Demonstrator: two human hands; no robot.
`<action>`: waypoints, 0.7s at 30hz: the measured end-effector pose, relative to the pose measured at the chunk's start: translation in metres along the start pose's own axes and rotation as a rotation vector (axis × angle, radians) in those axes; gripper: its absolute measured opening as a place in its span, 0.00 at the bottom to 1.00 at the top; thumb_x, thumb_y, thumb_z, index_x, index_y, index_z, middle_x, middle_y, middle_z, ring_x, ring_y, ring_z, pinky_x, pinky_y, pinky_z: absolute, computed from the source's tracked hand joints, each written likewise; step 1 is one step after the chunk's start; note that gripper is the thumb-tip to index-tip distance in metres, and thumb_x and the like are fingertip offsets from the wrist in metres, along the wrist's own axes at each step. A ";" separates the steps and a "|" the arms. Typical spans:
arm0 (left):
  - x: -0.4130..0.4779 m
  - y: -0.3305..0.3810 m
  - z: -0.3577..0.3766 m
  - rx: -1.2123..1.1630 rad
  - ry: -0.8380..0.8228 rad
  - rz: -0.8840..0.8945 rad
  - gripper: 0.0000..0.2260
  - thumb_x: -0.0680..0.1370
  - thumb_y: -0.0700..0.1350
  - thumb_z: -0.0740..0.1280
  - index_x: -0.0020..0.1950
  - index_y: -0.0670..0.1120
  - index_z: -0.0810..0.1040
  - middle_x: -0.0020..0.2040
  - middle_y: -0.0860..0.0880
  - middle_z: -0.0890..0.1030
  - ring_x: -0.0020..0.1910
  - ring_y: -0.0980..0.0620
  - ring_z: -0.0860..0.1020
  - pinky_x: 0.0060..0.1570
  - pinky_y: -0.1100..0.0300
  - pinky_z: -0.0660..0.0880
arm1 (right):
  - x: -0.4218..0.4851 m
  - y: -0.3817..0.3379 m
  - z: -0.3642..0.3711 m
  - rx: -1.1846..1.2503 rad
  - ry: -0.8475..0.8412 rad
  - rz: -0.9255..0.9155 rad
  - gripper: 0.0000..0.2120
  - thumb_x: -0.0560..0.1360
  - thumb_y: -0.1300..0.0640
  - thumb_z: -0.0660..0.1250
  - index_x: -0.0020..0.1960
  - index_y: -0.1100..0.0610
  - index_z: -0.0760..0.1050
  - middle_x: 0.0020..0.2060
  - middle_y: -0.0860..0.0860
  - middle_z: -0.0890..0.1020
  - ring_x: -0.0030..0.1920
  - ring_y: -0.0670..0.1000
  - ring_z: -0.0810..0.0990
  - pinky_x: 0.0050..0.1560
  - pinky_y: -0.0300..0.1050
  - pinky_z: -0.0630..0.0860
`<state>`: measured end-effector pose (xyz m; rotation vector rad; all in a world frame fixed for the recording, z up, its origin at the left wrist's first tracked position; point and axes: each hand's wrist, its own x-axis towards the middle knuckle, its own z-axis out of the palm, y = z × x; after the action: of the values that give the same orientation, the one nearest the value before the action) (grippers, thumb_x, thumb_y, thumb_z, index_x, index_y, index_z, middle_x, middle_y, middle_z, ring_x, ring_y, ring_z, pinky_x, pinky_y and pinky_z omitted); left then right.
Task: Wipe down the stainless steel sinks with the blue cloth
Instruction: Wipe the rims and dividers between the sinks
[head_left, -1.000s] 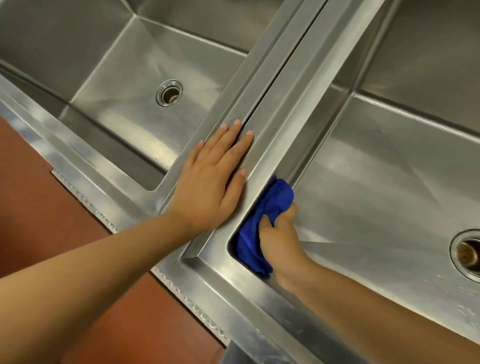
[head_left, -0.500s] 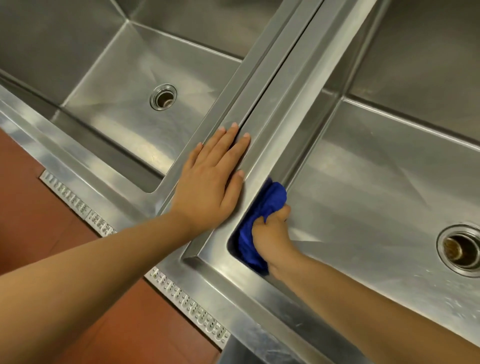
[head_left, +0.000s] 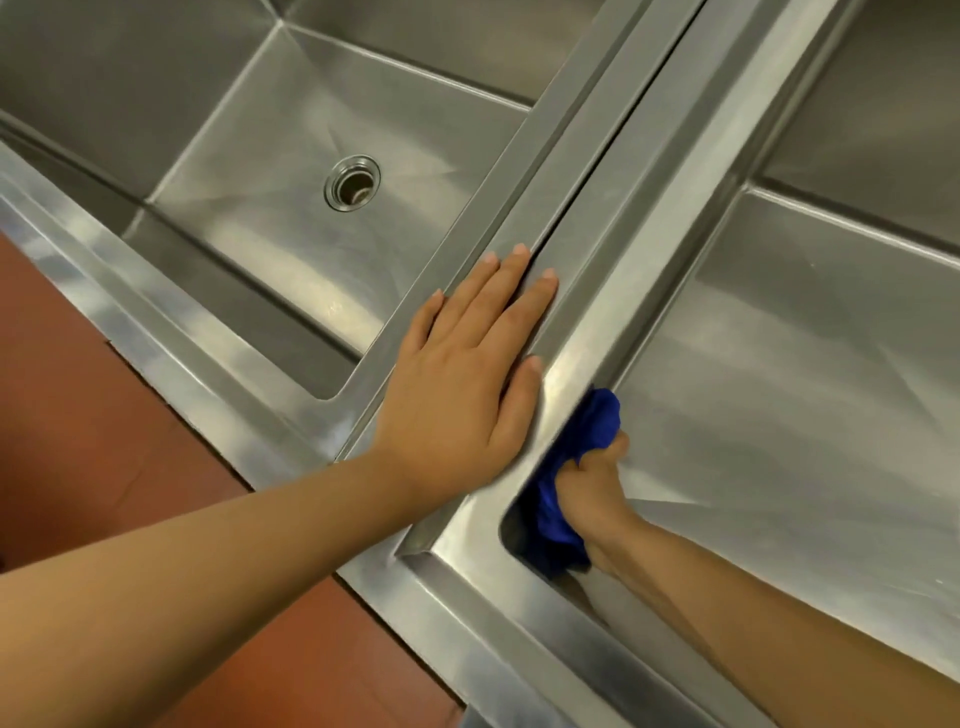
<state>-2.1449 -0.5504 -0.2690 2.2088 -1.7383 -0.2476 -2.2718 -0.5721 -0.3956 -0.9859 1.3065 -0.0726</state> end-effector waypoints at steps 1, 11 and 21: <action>0.000 0.000 0.000 -0.001 0.001 0.003 0.24 0.80 0.48 0.56 0.76 0.47 0.63 0.77 0.47 0.60 0.77 0.49 0.56 0.70 0.39 0.60 | 0.009 0.007 0.001 -0.001 0.006 0.015 0.26 0.76 0.68 0.53 0.72 0.57 0.50 0.55 0.53 0.70 0.55 0.53 0.72 0.60 0.49 0.71; -0.001 -0.001 -0.002 -0.007 -0.017 -0.001 0.23 0.80 0.47 0.57 0.76 0.46 0.64 0.77 0.46 0.61 0.77 0.48 0.57 0.70 0.40 0.60 | -0.002 0.004 -0.041 -0.353 -0.212 -0.136 0.19 0.73 0.57 0.58 0.63 0.56 0.64 0.47 0.53 0.77 0.50 0.56 0.77 0.53 0.50 0.74; -0.069 0.040 -0.003 0.075 -0.025 -0.400 0.27 0.79 0.55 0.48 0.79 0.53 0.54 0.79 0.50 0.51 0.78 0.50 0.48 0.72 0.39 0.46 | -0.094 -0.055 -0.078 -0.814 -0.630 -0.390 0.13 0.83 0.51 0.55 0.40 0.51 0.64 0.41 0.48 0.72 0.37 0.42 0.69 0.41 0.35 0.65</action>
<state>-2.1970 -0.4916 -0.2559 2.6049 -1.3205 -0.3051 -2.3406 -0.5971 -0.2834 -1.7677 0.5220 0.4735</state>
